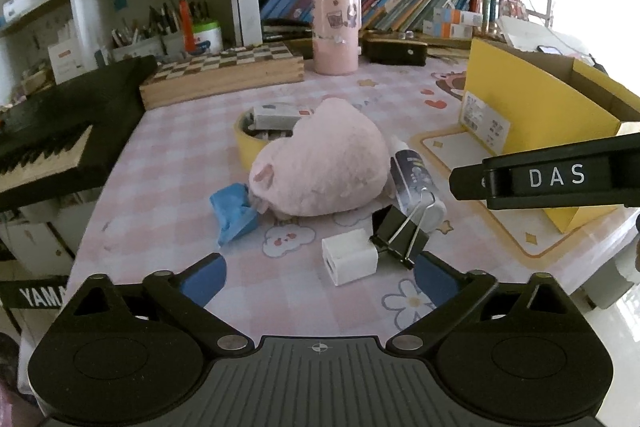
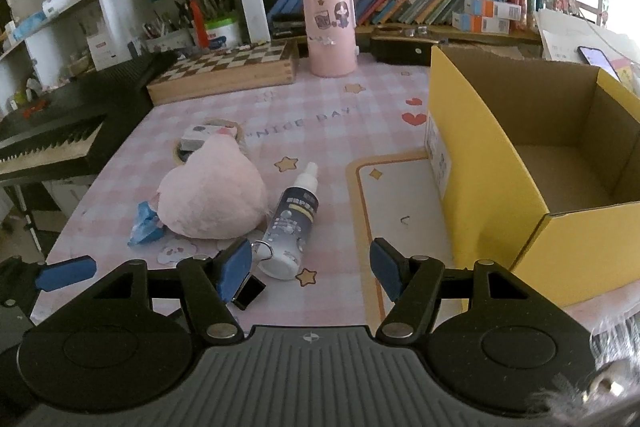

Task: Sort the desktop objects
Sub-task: 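Move the left tool toward the white plug while the right tool approaches the spray bottle, then close the left gripper on the white plug while the right gripper grasps the spray bottle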

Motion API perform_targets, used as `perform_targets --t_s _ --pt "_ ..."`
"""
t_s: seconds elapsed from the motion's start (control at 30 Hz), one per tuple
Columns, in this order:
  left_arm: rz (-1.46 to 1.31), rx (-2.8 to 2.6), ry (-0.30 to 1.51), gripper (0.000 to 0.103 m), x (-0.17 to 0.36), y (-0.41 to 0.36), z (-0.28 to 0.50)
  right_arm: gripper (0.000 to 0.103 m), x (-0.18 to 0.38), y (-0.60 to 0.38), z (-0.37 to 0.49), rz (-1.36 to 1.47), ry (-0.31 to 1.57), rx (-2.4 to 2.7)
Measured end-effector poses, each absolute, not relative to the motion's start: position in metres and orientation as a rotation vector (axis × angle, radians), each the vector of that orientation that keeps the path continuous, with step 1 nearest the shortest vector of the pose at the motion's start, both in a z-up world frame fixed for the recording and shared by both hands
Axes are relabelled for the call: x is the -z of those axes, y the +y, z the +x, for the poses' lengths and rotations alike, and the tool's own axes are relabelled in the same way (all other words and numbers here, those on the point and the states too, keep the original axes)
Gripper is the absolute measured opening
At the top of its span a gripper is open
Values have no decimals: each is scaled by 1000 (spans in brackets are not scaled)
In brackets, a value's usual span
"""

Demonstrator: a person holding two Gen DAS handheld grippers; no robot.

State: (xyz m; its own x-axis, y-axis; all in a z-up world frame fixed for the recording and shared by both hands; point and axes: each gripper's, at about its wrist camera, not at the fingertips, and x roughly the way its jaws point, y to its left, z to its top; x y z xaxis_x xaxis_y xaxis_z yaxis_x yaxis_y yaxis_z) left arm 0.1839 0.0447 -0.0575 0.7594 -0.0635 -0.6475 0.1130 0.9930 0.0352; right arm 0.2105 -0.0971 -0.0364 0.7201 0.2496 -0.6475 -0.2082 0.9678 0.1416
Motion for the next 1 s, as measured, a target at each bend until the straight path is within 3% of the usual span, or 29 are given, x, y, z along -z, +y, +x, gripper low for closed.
perform_targets --t_s 0.37,0.47,0.9,1.0 --pt "74 124 704 82 65 37 201 64 41 -97 227 60 742 -245" --pt "81 128 710 72 68 36 203 65 44 -97 231 67 755 -244" --pt "105 147 738 48 82 33 214 69 57 -89 254 117 811 -257" --pt "110 167 731 36 81 31 213 69 56 -84 262 121 806 -264"
